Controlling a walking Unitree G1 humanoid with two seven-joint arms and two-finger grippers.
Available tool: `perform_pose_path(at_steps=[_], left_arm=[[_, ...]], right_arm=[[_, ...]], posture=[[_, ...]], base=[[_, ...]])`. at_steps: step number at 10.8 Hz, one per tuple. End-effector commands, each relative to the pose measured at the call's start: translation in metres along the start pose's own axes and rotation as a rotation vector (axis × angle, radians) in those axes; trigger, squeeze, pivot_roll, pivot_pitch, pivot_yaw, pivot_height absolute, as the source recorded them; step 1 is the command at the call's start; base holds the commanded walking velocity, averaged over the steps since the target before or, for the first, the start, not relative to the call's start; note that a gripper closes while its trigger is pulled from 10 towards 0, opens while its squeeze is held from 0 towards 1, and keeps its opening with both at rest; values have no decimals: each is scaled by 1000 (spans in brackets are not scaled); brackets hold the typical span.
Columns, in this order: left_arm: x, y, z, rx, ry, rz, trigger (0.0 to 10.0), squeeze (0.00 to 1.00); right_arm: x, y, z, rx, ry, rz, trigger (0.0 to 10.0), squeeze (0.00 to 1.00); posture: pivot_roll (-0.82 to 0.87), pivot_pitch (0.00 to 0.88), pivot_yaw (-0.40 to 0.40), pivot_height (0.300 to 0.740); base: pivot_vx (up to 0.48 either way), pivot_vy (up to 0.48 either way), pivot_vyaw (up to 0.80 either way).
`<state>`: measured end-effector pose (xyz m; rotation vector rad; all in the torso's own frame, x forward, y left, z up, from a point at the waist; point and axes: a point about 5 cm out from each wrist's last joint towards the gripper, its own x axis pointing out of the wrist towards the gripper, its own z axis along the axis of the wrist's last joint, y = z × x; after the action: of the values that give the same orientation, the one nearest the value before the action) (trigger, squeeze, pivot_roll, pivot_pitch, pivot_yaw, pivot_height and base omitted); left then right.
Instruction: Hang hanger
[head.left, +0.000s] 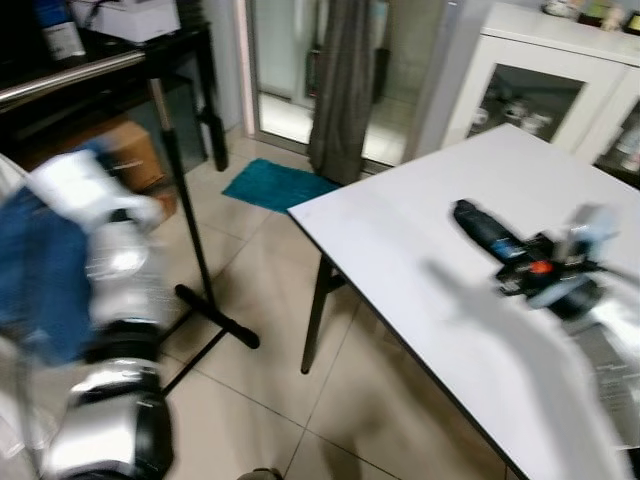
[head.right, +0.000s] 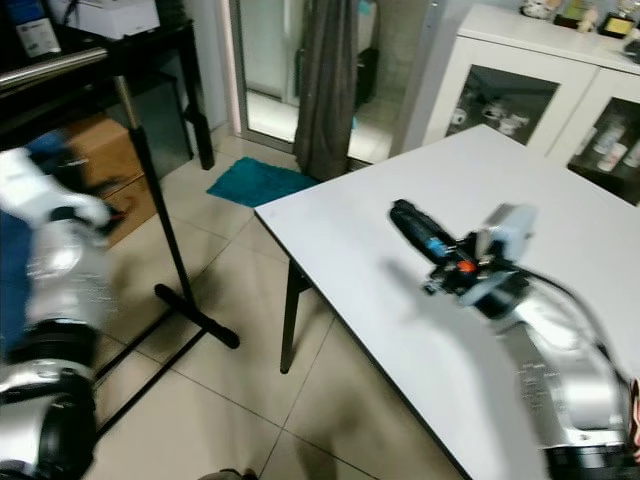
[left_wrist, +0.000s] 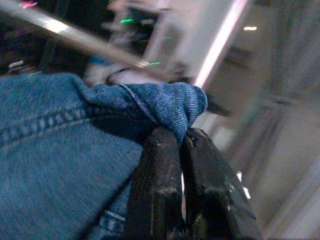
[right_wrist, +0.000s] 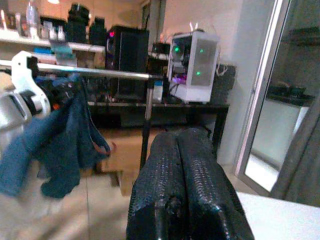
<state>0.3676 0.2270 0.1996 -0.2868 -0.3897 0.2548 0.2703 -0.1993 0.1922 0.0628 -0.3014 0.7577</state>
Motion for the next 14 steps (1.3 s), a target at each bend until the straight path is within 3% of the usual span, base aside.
perform_pose_path(at_steps=[1, 2, 3, 13, 14], left_arm=[[3, -13, 13, 22, -71, -69, 0, 0], [2, -27, 18, 5, -110, -151, 0, 0], [2, -30, 19, 4, -116, -168, 0, 0], [2, -30, 19, 4, -116, -168, 0, 0], [4, -48, 32, -12, -146, -299, 7961, 0]], right_arm=[[1, -3, 5, -35, -13, -18, 10000, 0], [3, -1, -3, -21, -10, -47, 10000, 0], [3, 0, -5, -22, -6, -46, 10000, 0], [3, 0, -5, -22, -6, -46, 10000, 0], [5, 4, -36, -24, 91, -141, 10000, 0]], posture=[[90, 26, 13, 740], [93, 27, 13, 740], [93, 27, 14, 740], [93, 27, 14, 740], [92, 25, 7, 740]], base=[[0, 0, 0], [0, 0, 0], [0, 0, 0], [0, 0, 0], [0, 0, 0]])
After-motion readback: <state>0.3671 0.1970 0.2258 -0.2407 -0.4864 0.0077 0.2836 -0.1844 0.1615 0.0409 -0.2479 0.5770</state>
